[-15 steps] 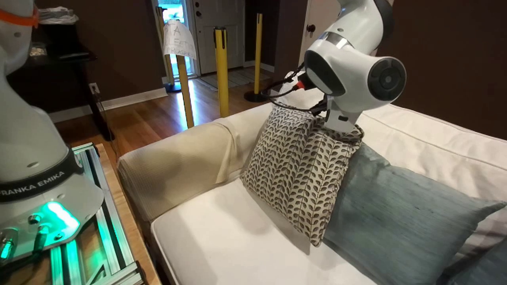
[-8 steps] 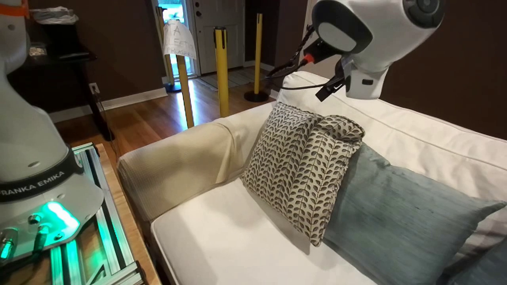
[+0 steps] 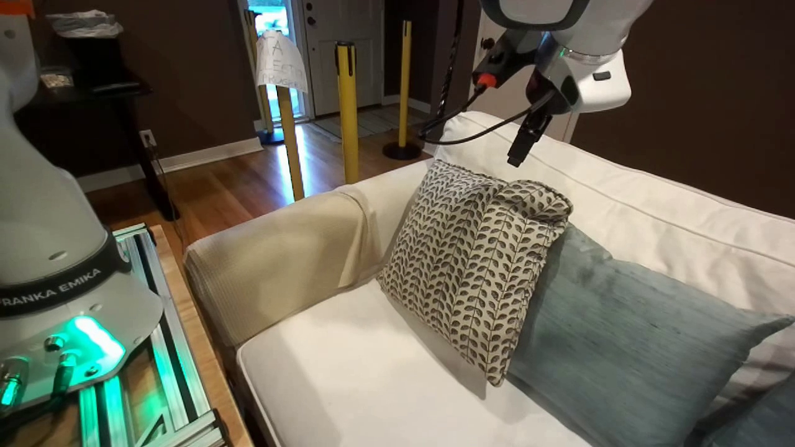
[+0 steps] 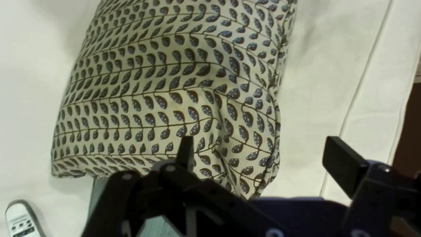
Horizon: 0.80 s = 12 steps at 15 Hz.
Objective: Lean all the pillows against the sofa
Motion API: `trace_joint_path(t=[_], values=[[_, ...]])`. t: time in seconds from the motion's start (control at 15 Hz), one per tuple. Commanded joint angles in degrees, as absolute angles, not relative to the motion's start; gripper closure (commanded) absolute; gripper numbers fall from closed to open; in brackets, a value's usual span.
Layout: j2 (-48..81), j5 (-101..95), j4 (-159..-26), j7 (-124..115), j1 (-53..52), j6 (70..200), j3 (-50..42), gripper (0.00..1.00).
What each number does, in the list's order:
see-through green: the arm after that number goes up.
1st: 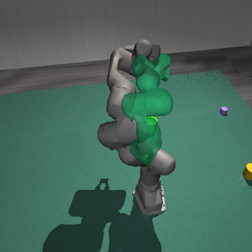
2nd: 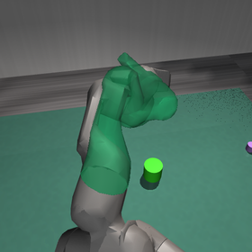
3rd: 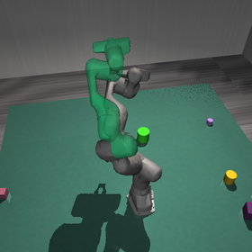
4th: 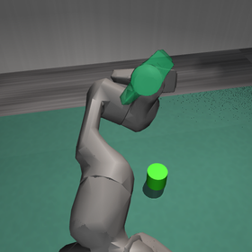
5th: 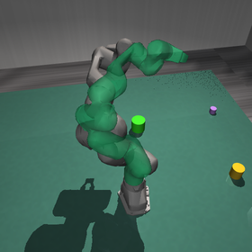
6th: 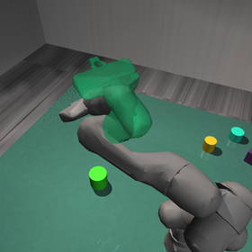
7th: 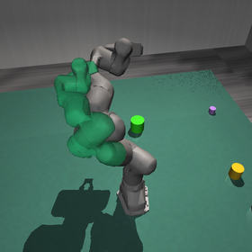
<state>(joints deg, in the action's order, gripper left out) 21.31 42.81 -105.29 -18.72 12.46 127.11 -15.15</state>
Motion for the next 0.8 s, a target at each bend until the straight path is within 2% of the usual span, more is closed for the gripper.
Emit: trace_joint_path(t=[0.0, 0.33, 0.73], values=[[17.45, 32.72, -110.62, -17.16, 10.69, 132.19, -14.89, 0.00], [13.55, 23.84, -115.02, -13.53, 11.02, 138.70, -13.25, 0.00], [8.00, 23.37, -119.48, -6.30, 12.36, 142.00, -12.22, 0.00]])
